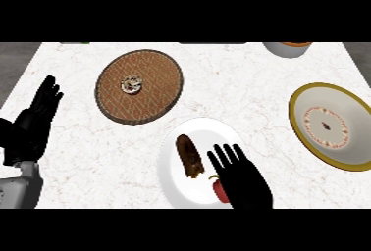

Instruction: Pick the bell pepper from the plate and place it in the bowl

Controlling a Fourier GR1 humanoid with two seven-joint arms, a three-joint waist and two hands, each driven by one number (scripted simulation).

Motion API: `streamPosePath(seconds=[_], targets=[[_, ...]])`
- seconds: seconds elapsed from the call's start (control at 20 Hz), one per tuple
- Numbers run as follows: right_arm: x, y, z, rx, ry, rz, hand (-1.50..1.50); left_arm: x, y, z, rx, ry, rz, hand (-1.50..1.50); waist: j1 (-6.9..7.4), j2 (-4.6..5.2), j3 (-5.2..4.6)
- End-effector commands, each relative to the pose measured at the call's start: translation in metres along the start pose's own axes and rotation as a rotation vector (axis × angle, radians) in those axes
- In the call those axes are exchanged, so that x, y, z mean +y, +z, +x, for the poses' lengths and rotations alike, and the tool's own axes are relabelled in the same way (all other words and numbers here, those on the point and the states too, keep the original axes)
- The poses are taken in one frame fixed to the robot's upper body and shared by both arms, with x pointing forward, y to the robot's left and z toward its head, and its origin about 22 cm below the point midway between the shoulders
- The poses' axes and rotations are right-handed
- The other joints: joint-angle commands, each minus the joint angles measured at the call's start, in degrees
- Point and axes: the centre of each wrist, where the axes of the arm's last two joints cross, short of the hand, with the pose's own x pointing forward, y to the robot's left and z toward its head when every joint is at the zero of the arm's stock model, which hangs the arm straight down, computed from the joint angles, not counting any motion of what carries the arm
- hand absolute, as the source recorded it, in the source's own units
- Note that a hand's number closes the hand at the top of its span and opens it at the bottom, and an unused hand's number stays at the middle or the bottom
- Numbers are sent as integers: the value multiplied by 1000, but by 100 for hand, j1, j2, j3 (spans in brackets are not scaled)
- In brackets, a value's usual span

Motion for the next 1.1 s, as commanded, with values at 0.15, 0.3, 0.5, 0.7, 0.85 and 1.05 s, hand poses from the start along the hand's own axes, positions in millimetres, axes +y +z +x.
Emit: streamPosePath(seconds=[0.15, 0.3, 0.5, 0.7, 0.85, 1.05], targets=[[22, -5, 17, 19, 1, -14, -150, 12, 16, -1, 7, 6, -8, 0, 9, -4, 0], [4, -32, 2, 21, 1, 1, -150, -15, -1, -1, 14, 3, -5, 0, 0, 4, 0], [28, -23, 15, -30, -52, 57, 150, 16, 0, 11, -2, -12, 7, 0, 3, -1, 0], [21, -47, 11, -92, -24, 44, 150, -3, 8, 6, -4, 9, 0, 0, 20, 0, 1], [21, -52, 3, -97, -55, 23, 150, 8, 10, -3, -16, -4, 12, 0, 13, 1, 0], [39, -50, 10, -97, -22, -4, 150, 3, 8, 1, 3, 0, -2, 0, 3, 1, 0]])
